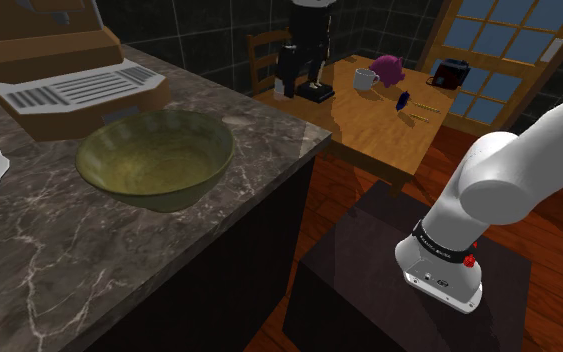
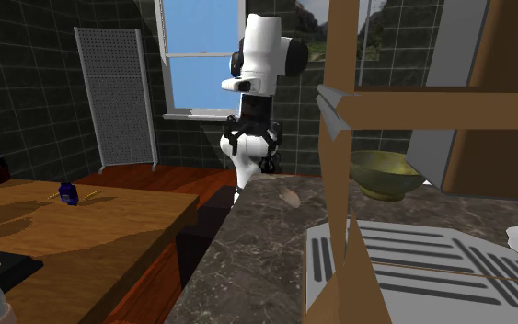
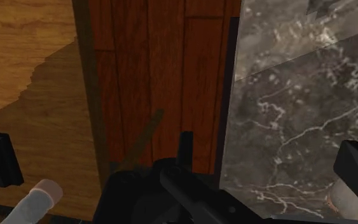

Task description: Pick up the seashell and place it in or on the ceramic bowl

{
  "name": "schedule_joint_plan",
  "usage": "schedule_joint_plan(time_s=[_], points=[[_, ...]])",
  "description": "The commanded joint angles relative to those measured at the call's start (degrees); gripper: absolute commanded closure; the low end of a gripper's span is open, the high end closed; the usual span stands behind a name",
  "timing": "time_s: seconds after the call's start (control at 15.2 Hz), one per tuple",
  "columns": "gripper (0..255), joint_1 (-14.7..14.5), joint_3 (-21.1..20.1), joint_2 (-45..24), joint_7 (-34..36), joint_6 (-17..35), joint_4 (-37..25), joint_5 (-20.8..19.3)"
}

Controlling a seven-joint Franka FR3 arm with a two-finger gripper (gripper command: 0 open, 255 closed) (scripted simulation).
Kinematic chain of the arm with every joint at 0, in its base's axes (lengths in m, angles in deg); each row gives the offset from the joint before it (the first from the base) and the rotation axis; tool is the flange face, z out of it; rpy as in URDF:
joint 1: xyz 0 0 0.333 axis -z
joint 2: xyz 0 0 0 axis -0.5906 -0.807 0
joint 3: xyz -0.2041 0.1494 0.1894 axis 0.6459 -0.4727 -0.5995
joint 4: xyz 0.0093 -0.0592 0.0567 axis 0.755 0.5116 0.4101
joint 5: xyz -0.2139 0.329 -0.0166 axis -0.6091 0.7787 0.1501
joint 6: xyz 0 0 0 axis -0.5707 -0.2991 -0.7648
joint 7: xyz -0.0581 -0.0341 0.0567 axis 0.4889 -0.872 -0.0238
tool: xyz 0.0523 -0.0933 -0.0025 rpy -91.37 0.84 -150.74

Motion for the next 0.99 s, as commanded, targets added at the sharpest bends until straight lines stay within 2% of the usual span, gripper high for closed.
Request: schedule_joint_plan(time_s=[0.0, 0.53, 0.92], points=[[0, -0.54, -1.72, -3.78, 1.16, 1.19, -2.67, -0.21], [0, -3.01, -8.0, -18.19, 6.2, 3.68, -14.26, -3.55], [0, -2.93, -7.88, -18.63, 6.38, 8.25, -10.1, -3.82]])
